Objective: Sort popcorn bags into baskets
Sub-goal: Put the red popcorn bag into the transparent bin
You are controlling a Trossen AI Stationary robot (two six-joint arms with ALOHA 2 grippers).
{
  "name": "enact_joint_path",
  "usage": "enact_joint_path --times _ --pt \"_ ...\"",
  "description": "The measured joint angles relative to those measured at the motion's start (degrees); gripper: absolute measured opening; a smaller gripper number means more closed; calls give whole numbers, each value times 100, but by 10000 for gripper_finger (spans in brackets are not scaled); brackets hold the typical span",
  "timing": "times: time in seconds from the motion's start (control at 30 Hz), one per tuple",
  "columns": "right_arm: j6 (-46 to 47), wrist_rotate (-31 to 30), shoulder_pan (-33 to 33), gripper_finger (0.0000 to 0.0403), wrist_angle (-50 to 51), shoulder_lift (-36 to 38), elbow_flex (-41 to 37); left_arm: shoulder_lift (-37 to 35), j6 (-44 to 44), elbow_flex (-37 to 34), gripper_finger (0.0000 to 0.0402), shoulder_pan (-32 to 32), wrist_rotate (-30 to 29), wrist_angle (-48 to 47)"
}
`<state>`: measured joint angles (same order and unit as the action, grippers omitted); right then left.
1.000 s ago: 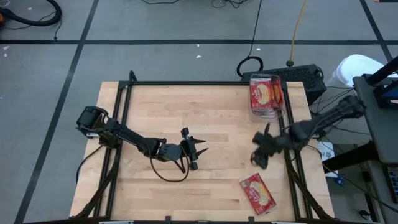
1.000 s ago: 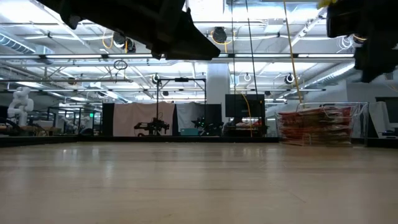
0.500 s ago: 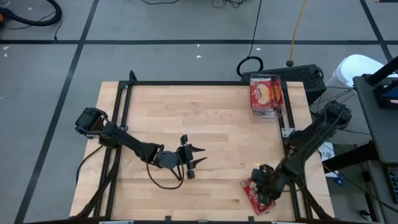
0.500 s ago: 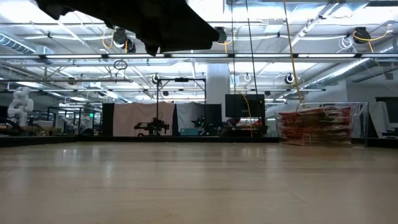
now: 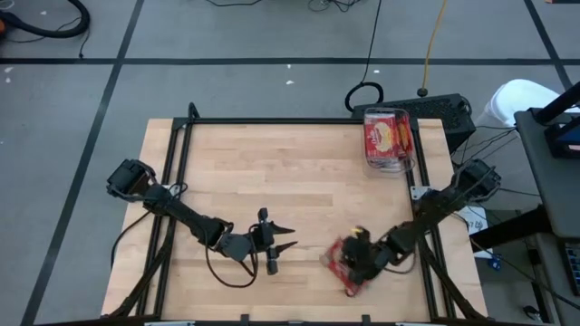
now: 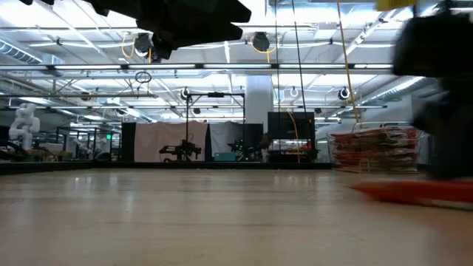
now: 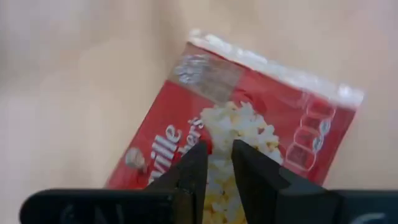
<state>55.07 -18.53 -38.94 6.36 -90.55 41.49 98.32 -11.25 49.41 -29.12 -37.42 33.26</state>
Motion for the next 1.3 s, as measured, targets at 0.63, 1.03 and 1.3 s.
enact_joint_path --times 0.63,1.03,1.3 --pt "-2360 -1182 715 63 -1736 319 -8 9 -881 0 159 255 -213 -695" --pt "-1360 -1486 -307 64 -419 319 -5 486 -136 4 159 1275 977 -438" --pt "-201 -1592 -900 91 443 319 -3 1720 121 634 159 1726 1766 -50"
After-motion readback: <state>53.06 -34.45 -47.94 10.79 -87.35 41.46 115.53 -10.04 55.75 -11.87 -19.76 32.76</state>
